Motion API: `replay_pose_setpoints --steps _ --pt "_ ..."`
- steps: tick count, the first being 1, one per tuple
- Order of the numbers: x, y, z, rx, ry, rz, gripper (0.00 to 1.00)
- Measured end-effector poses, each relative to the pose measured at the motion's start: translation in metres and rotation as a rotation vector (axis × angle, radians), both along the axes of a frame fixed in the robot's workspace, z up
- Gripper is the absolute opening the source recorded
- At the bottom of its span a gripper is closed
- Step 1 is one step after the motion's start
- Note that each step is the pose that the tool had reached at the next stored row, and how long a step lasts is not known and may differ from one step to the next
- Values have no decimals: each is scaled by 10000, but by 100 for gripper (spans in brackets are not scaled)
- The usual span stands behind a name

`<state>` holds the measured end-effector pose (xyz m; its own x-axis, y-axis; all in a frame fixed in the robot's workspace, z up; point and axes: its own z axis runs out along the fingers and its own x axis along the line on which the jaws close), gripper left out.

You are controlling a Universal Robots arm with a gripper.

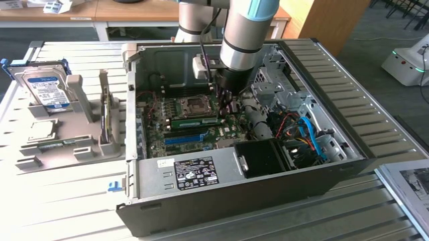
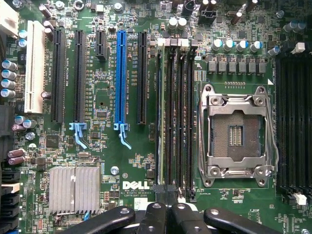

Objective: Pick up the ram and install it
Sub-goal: 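Press down the ram until it locks into place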

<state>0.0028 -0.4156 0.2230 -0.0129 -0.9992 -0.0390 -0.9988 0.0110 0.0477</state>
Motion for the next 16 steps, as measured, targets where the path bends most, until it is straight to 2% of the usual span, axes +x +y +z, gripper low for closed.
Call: replay_pose_setpoints --steps 3,16 --pt "0 0 119 -2 57 0 10" --pt "0 0 238 -2 77 0 10"
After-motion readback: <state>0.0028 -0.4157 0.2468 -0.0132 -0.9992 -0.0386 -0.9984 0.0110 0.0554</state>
